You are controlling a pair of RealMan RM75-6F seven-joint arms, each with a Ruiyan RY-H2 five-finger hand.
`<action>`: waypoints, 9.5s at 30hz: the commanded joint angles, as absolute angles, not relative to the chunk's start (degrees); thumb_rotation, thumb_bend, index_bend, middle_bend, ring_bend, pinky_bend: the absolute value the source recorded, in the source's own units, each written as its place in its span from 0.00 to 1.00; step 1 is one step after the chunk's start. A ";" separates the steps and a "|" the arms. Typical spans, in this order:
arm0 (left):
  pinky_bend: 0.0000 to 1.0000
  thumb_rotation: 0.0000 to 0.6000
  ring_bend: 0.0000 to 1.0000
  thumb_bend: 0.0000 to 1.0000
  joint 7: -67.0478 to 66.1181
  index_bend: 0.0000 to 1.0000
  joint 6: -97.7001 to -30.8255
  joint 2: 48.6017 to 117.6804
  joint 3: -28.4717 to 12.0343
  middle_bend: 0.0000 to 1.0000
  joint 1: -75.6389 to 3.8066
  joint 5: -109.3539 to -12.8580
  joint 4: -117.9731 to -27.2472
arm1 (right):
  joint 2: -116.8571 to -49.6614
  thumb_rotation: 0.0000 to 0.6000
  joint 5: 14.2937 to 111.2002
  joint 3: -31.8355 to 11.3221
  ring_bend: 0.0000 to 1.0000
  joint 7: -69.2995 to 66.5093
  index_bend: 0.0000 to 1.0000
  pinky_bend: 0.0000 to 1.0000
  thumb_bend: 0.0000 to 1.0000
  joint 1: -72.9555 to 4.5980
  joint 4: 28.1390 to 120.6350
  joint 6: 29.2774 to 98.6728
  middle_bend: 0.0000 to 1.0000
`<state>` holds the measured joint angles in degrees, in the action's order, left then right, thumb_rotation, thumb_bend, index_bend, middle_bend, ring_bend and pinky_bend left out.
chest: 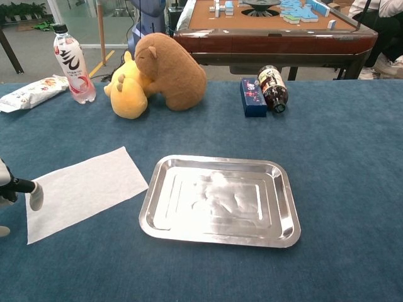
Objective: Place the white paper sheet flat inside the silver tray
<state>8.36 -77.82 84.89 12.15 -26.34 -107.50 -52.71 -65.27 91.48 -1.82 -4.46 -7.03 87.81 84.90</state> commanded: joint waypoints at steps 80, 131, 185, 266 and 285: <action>0.91 1.00 0.79 0.26 6.54 0.47 -74.57 86.87 13.03 0.94 -27.61 -106.21 -52.57 | -64.57 1.00 91.47 -1.93 0.34 -5.49 0.50 0.47 0.06 -6.89 88.09 85.33 0.43; 0.91 1.00 0.79 0.44 8.24 0.55 -76.09 86.57 13.06 0.94 -27.23 -105.95 -53.92 | -64.40 1.00 91.43 -2.01 0.34 -5.93 0.50 0.47 0.06 -6.82 88.11 85.50 0.43; 0.91 1.00 0.80 0.52 18.01 0.70 -75.97 75.96 3.07 0.95 -28.08 -96.91 -77.65 | -64.28 1.00 91.63 -1.99 0.34 -6.15 0.50 0.47 0.06 -6.72 88.30 85.73 0.43; 0.08 1.00 0.00 0.44 7.44 0.66 -70.20 75.42 -7.74 0.05 -36.88 -91.52 -100.25 | -63.86 1.00 91.94 -1.92 0.34 -7.32 0.50 0.47 0.06 -6.62 88.33 86.03 0.43; 0.08 1.00 0.00 0.44 9.68 0.65 -71.64 82.17 -4.02 0.05 -35.45 -93.53 -89.38 | -63.43 1.00 91.84 -2.05 0.34 -7.96 0.50 0.47 0.06 -6.42 88.43 86.41 0.43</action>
